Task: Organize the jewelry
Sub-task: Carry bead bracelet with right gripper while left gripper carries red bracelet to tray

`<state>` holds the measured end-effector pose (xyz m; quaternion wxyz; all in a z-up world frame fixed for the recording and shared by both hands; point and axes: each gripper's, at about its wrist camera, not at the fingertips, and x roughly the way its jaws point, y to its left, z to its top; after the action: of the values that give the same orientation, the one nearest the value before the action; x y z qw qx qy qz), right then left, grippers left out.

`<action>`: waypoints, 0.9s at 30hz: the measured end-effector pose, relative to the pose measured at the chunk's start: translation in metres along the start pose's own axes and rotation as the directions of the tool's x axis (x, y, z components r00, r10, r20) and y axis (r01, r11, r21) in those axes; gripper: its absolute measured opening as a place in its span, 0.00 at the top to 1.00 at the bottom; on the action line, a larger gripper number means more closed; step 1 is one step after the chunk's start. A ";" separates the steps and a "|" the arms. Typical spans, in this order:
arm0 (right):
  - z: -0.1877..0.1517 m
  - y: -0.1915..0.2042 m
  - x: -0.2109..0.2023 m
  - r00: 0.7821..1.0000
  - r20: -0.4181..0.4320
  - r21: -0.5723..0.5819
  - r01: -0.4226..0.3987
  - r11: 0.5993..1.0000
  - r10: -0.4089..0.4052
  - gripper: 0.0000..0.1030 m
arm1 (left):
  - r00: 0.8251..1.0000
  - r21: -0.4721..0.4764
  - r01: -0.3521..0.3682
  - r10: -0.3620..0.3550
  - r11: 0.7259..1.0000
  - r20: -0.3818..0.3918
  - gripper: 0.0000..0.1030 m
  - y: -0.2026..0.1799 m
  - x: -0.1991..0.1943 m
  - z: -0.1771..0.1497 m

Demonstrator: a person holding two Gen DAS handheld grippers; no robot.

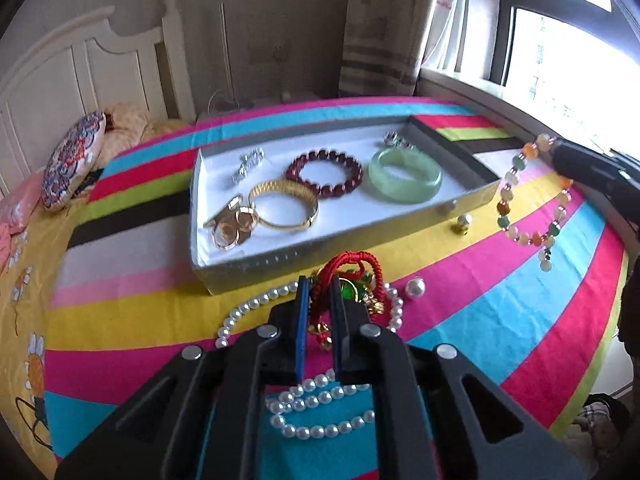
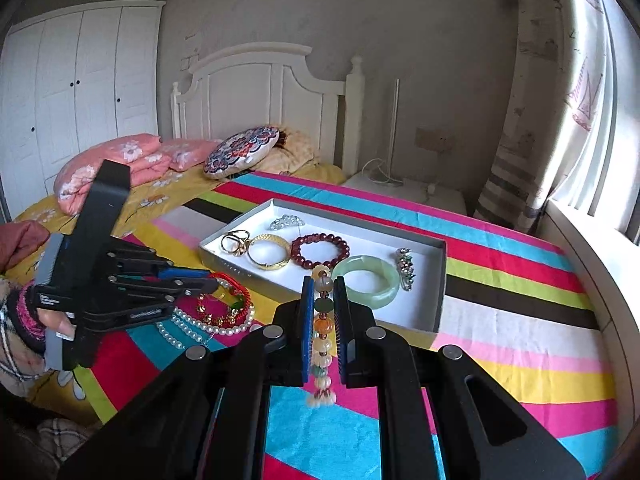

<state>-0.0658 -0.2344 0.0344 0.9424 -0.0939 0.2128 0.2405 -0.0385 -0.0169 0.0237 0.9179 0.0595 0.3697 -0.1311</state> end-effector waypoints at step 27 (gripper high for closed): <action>0.010 -0.009 -0.002 0.999 0.022 -0.004 0.032 0.999 -0.032 0.90 | 0.995 0.094 -0.044 0.035 0.995 0.093 0.91 -0.022 -0.036 0.034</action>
<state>-0.0597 -0.2400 0.0454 0.9481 -0.0970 0.2005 0.2269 -0.0468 -0.0380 0.0731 0.9324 0.1048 0.3193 -0.1331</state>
